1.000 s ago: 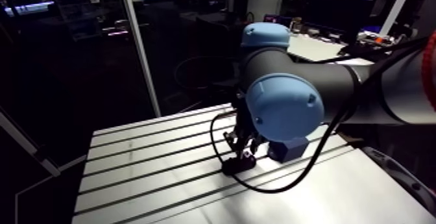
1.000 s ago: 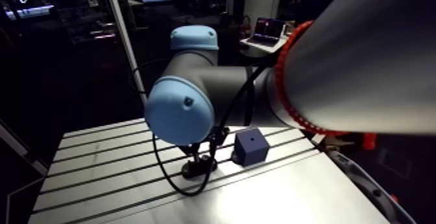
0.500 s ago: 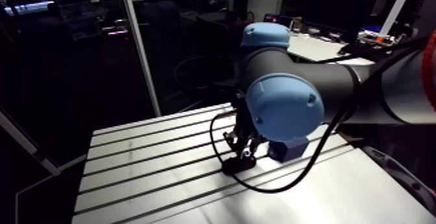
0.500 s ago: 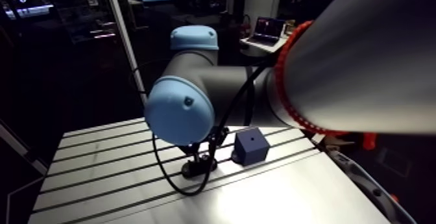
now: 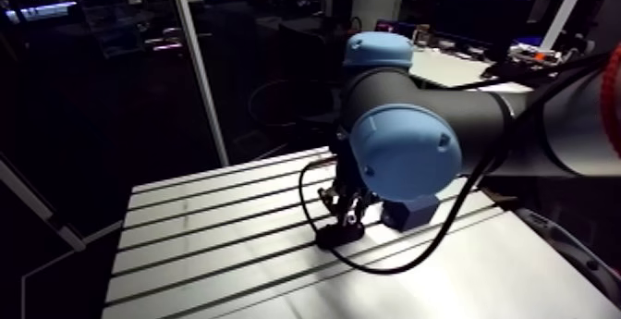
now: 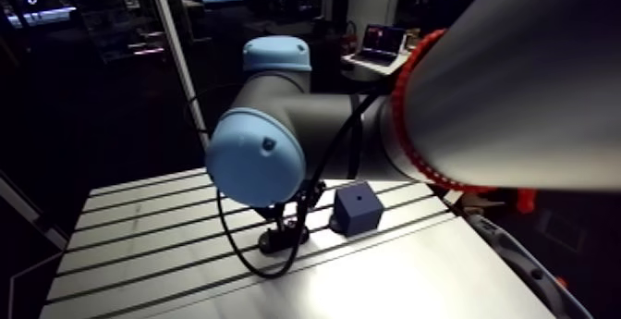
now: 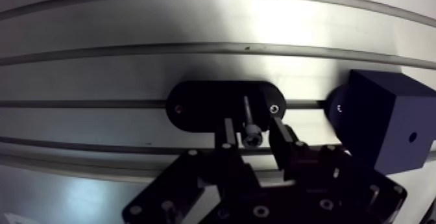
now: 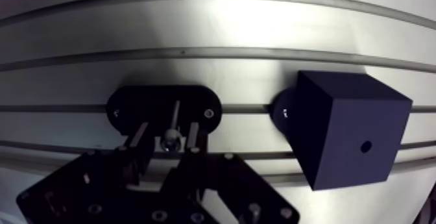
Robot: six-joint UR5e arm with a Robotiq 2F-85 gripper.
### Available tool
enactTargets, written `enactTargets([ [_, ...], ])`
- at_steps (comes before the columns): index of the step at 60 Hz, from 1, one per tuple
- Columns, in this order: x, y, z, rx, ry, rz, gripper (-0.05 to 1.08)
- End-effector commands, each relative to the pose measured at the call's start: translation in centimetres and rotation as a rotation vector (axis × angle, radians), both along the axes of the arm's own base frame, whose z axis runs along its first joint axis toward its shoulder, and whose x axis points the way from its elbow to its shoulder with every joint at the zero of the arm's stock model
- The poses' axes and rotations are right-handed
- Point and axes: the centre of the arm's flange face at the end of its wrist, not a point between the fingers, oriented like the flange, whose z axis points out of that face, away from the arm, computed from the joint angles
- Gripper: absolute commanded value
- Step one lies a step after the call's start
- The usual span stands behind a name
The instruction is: Pick up the M10 bolt and insert it into the hole until fully seated.
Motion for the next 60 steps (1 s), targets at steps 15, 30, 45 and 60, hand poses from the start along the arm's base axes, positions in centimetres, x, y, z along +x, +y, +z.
enactTargets([
  [15, -0.09, -0.02, 0.1, 0.0, 0.002, 0.002, 0.62],
  [30, -0.06, 0.02, 0.07, -0.002, -0.001, -0.001, 0.63],
  [45, -0.05, 0.03, 0.22, -0.001, -0.001, -0.001, 0.64],
  [60, 0.14, -0.02, 0.18, -0.004, -0.013, -0.001, 0.64],
])
